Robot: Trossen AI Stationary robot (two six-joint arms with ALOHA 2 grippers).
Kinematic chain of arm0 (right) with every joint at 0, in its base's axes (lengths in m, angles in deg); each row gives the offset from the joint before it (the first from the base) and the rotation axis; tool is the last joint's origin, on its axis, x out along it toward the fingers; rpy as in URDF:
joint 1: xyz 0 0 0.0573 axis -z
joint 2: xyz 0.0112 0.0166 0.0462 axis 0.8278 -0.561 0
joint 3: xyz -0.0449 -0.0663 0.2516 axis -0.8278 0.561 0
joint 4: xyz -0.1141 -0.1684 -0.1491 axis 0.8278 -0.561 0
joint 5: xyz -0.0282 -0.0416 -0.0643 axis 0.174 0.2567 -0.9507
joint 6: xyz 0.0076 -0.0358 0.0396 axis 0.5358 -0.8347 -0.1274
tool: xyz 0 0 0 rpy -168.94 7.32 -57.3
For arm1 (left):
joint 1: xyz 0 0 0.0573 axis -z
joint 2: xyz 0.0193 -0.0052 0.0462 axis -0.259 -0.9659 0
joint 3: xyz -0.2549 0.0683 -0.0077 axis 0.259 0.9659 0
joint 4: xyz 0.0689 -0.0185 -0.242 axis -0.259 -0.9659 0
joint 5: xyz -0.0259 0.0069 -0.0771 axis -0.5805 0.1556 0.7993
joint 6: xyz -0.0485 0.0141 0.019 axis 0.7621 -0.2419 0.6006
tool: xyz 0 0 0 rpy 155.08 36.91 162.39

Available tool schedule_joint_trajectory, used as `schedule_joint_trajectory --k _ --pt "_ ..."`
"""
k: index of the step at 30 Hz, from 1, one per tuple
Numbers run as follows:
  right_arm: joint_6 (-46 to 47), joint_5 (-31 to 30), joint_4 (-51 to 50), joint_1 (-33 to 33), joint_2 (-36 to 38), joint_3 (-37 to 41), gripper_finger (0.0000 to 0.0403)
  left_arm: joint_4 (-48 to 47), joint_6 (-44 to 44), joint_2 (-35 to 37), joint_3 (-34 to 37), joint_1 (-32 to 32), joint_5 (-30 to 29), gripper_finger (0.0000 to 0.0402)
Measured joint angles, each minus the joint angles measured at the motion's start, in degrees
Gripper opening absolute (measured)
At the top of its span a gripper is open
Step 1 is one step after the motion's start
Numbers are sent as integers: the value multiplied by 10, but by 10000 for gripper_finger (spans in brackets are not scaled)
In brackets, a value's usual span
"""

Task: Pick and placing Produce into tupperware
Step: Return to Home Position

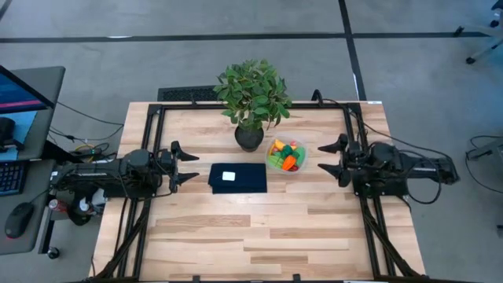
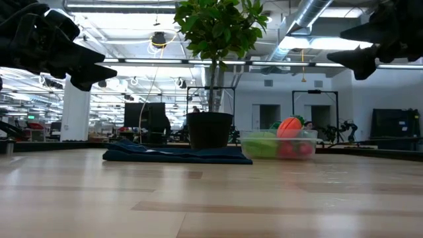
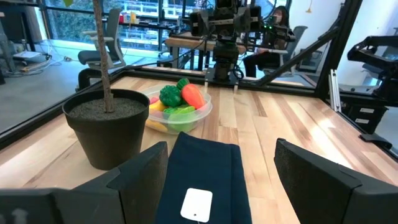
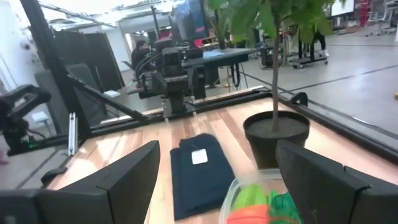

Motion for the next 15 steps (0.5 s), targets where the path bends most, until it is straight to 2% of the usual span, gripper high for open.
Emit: schedule_joint_trajectory --k 3,6,15 --pt "-1 -12 16 -10 5 30 315 0 0 0 0 0 0 281" --pt "14 -9 104 -13 8 79 315 0 0 0 0 0 0 281" --pt "-10 -5 134 -24 13 83 315 0 2 -1 0 0 -3 281"
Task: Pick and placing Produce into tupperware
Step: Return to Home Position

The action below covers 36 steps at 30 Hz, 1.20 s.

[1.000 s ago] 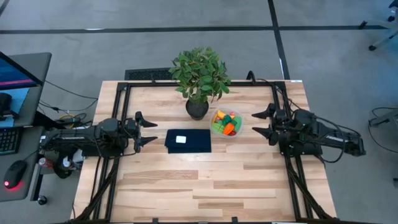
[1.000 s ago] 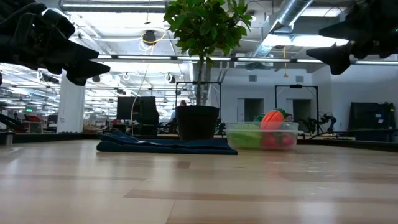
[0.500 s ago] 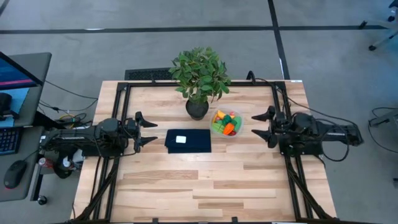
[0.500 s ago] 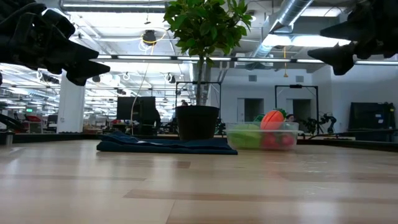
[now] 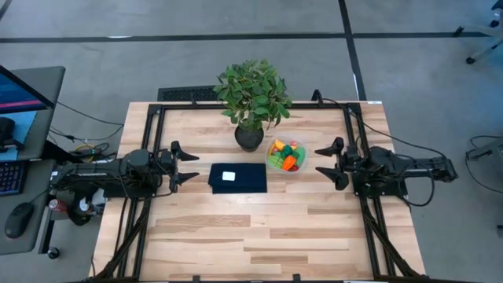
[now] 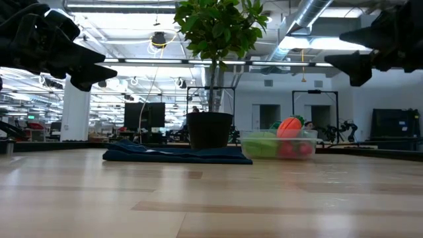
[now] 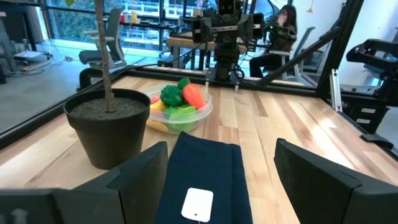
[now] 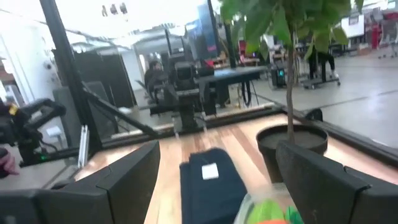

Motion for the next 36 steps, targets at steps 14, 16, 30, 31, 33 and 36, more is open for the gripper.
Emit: schedule_joint_trajectory --k 14,16,30,31,33,36 --pt "-7 7 -48 -23 -1 1 315 0 -7 0 0 0 -1 281" --pt "-7 7 -47 -23 -1 1 315 0 -4 0 0 0 -1 281" --pt "-24 15 -49 -23 -1 1 315 0 -19 0 0 0 -2 281" --pt "-33 23 -51 -23 -2 1 315 0 -20 0 0 0 -2 281" --pt "-56 46 -55 -23 -2 1 315 0 -20 0 0 0 -2 281" --pt "-89 60 -57 -23 -6 1 315 0 -20 0 0 0 -2 281"
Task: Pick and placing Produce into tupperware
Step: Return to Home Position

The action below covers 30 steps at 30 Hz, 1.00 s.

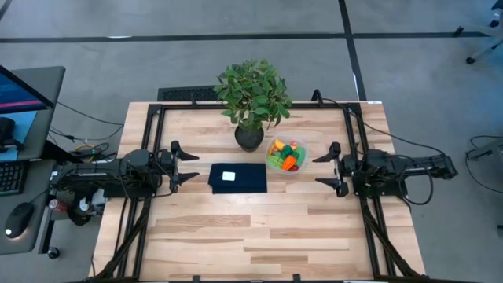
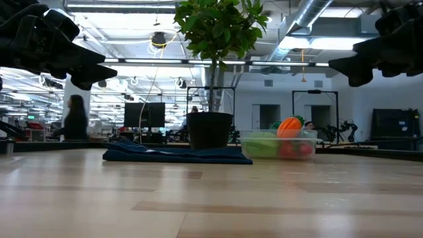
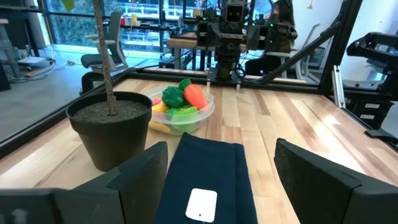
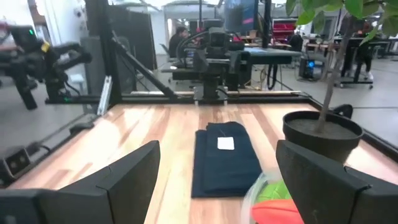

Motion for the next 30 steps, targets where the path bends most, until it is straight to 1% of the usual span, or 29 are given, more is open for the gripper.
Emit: schedule_joint_trajectory --k 5,12,30 --pt "-22 1 0 1 -15 0 315 0 -4 0 0 0 0 281" --pt "-23 1 -1 1 -26 0 315 0 -9 0 0 0 0 281" --pt "-14 1 -2 1 -26 0 315 0 -14 0 0 0 0 281"
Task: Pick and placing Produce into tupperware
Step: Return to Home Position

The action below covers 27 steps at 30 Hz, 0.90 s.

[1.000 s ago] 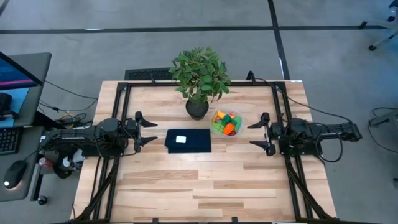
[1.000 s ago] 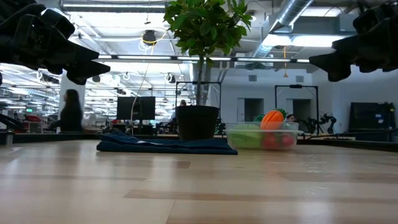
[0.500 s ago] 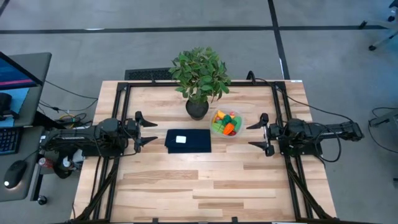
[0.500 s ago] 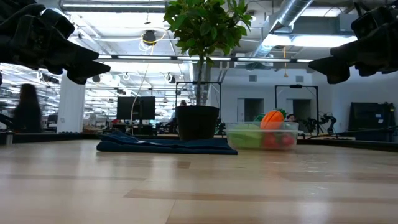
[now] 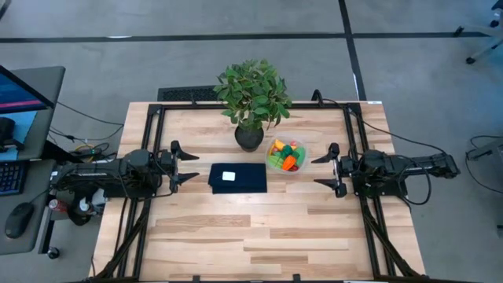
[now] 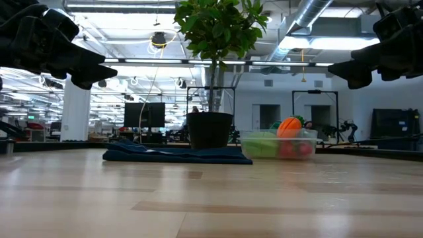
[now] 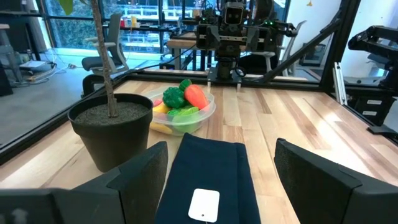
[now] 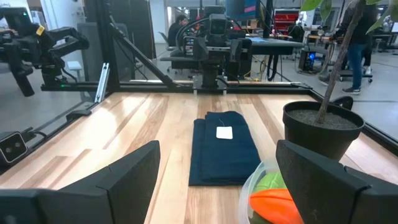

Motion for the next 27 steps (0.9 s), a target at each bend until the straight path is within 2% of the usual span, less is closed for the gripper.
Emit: schedule_joint_trajectory --k 14,20,27 --pt "-12 1 17 0 1 0 315 0 0 0 0 0 0 281" --pt "-82 3 55 -9 24 0 315 0 0 0 0 0 0 281" --pt "-80 15 -4 -9 44 -2 315 0 0 0 0 0 0 281"
